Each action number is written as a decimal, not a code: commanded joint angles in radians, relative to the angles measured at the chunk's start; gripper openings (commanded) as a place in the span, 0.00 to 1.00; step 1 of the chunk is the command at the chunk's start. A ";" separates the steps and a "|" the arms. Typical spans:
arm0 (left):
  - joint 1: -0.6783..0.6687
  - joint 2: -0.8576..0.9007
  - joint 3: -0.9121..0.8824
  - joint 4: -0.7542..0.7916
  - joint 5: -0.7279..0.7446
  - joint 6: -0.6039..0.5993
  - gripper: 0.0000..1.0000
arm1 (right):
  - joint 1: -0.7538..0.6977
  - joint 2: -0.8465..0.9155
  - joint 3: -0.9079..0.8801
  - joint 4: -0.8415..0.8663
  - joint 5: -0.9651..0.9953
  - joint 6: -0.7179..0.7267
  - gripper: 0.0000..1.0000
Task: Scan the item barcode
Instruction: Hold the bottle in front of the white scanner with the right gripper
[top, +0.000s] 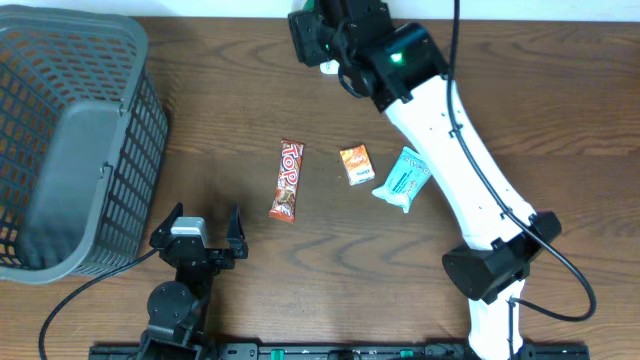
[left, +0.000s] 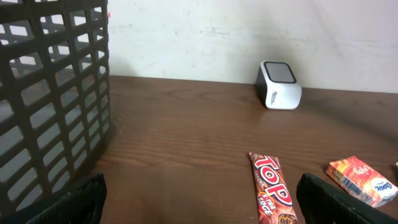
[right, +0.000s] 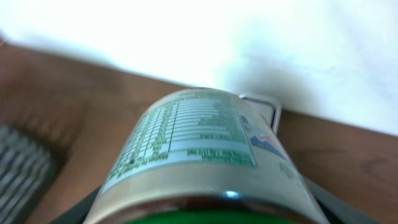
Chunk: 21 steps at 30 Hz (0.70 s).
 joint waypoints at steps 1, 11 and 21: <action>-0.004 -0.007 -0.027 -0.022 -0.020 0.013 0.98 | -0.010 -0.008 -0.139 0.169 0.198 0.018 0.40; -0.004 -0.007 -0.027 -0.022 -0.020 0.013 0.98 | -0.079 0.003 -0.544 0.861 0.254 0.006 0.51; -0.004 -0.007 -0.027 -0.022 -0.020 0.013 0.98 | -0.144 0.215 -0.567 1.139 0.084 0.006 0.49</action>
